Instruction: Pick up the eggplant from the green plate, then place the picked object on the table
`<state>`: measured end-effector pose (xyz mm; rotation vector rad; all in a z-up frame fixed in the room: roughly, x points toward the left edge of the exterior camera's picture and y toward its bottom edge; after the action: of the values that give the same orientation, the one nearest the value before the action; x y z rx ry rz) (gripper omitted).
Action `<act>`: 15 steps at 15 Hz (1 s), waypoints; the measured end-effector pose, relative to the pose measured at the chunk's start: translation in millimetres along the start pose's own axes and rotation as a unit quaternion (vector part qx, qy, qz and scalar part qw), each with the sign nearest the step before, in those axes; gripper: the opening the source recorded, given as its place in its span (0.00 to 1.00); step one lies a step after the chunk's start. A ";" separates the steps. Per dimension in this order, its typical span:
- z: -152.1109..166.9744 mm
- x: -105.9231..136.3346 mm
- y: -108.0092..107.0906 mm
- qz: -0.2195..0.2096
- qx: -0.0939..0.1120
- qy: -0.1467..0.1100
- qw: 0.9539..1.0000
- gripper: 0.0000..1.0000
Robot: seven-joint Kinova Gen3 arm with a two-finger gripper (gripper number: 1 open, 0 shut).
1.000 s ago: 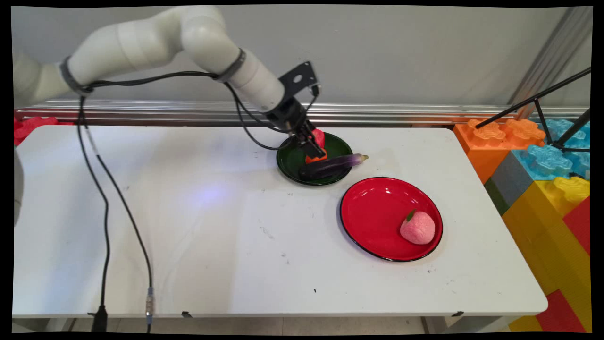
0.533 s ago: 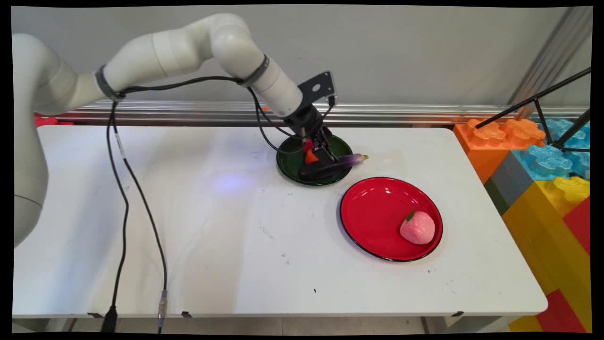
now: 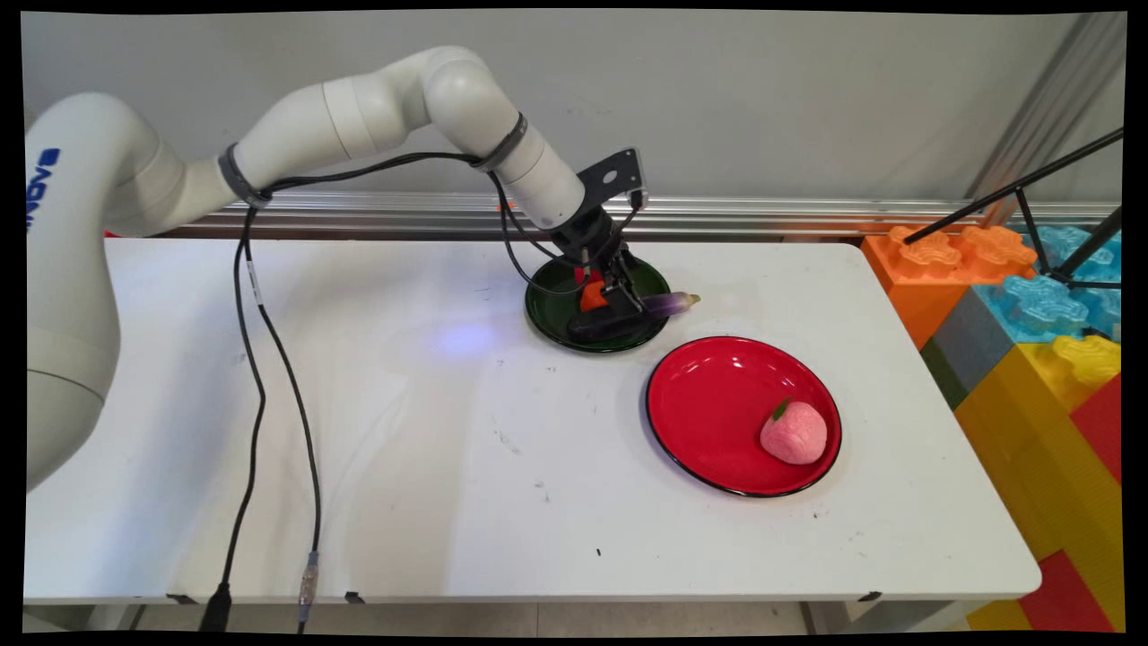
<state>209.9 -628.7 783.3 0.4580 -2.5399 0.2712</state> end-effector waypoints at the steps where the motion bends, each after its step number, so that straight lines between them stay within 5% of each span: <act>1: 2.4 -1.2 -3.3 -0.002 -0.005 0.001 1.000 1.00; 7: 7.6 -4.5 -13.0 -0.011 -0.028 0.008 1.000 1.00; 8: 7.9 -4.7 -14.2 -0.010 -0.032 0.009 0.999 0.00; 15: 9.6 -6.8 -13.7 -0.001 -0.058 0.010 0.998 0.00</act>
<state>215.9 -642.2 772.9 0.4118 -2.5182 0.1263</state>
